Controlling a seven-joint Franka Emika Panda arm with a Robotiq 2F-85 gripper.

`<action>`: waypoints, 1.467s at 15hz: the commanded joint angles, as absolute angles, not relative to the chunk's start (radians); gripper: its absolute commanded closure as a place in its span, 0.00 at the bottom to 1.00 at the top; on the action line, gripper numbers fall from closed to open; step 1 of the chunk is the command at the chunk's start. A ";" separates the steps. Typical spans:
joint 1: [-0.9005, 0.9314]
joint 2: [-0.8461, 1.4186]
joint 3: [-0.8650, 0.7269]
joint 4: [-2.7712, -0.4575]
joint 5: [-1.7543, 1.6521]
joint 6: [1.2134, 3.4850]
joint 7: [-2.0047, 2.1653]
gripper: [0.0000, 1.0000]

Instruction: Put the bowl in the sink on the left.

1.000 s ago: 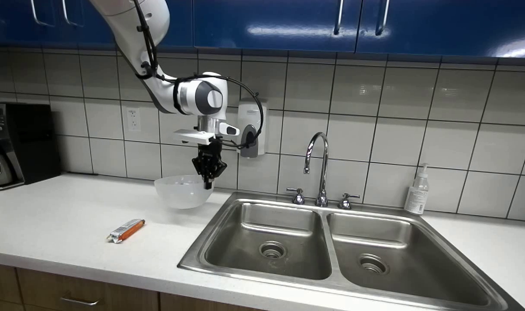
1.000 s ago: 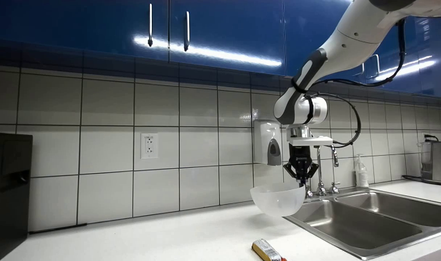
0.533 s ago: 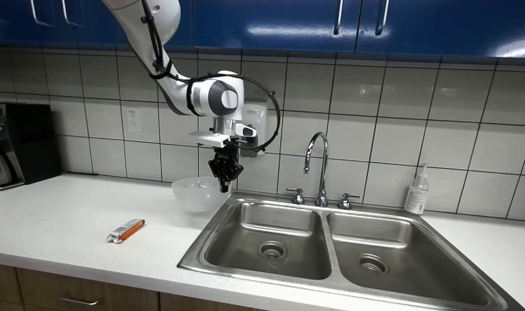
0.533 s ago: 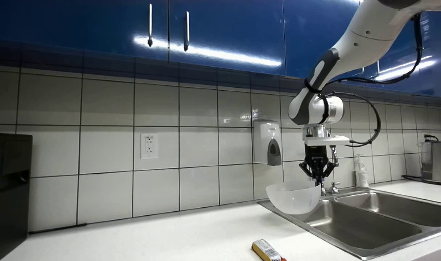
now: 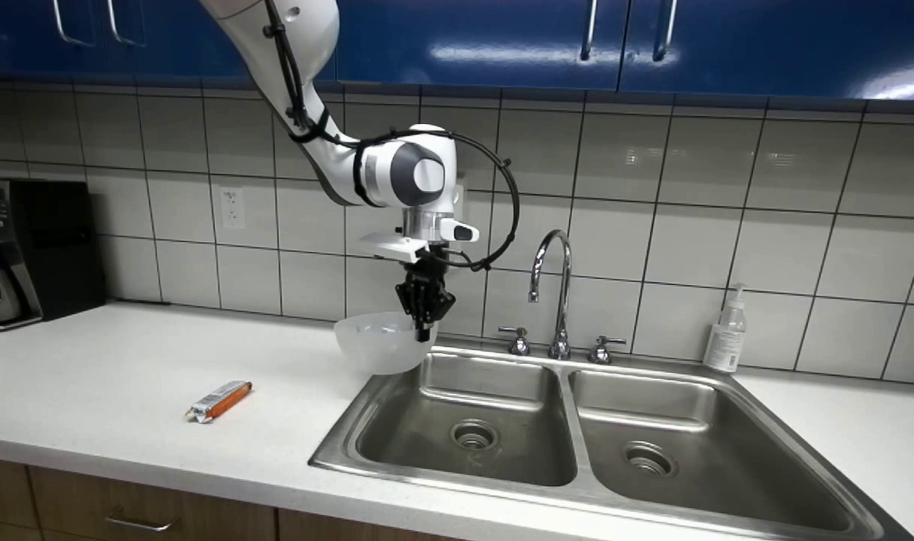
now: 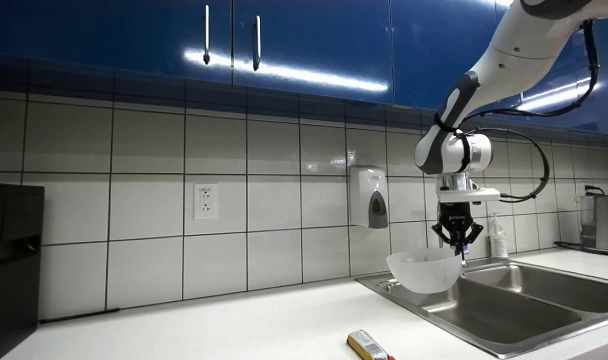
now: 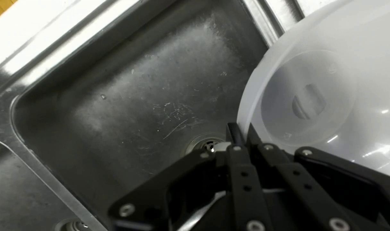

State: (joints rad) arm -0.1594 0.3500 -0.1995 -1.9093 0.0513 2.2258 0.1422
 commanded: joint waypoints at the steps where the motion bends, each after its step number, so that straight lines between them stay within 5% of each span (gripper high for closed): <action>1: -0.183 0.376 -0.214 -1.878 0.058 2.231 0.190 0.99; 22: -0.288 0.549 -0.282 -1.783 0.099 2.283 0.272 0.99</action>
